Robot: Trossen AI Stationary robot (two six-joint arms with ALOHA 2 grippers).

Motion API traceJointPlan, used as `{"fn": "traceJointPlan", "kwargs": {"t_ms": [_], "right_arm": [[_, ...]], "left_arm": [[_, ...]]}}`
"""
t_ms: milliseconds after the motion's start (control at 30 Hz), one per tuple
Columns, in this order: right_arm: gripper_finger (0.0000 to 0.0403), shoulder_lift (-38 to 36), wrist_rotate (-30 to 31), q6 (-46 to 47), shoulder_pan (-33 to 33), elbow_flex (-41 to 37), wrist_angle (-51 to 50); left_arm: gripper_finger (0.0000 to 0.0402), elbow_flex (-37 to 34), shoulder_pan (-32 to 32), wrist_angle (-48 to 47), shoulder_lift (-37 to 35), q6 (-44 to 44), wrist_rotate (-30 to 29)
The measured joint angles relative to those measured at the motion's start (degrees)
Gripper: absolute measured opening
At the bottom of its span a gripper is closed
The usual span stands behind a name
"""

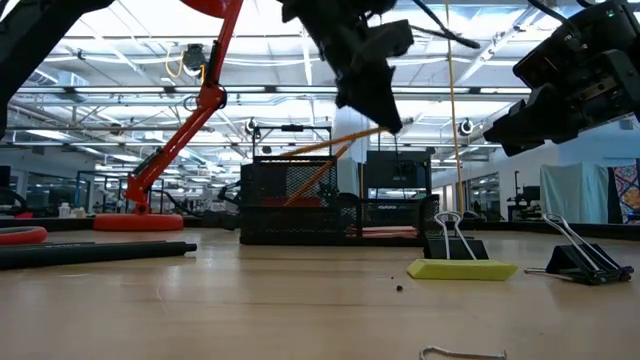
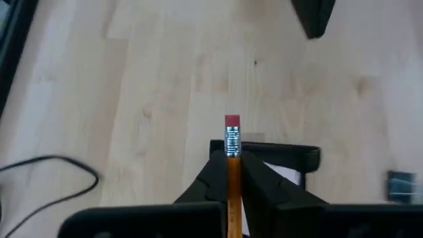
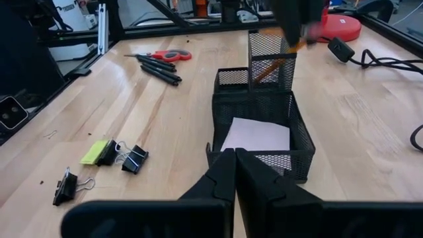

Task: Pick and place office supplies into organizer
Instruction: Put the pencil into the desk organizer

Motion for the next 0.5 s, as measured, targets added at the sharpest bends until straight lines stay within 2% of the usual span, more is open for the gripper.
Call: {"fn": "traceJointPlan", "kwargs": {"t_ms": [133,300,500], "right_arm": [[0.0004,0.04,-0.21,0.13,0.0,0.0,-0.55],[0.0004,0.02,-1.69,0.37,0.02,0.0,-0.83],[0.0004,0.04,-1.7,1.17,0.0,0.0,-1.04]], "left_arm": [[0.0012,0.02,0.38,3.29,-2.5,-3.01,0.68],[0.004,0.04,-0.83,6.92,-5.34,0.23,0.95],[0.0018,0.07,-2.76,8.48,-6.26,2.49,0.99]]}}
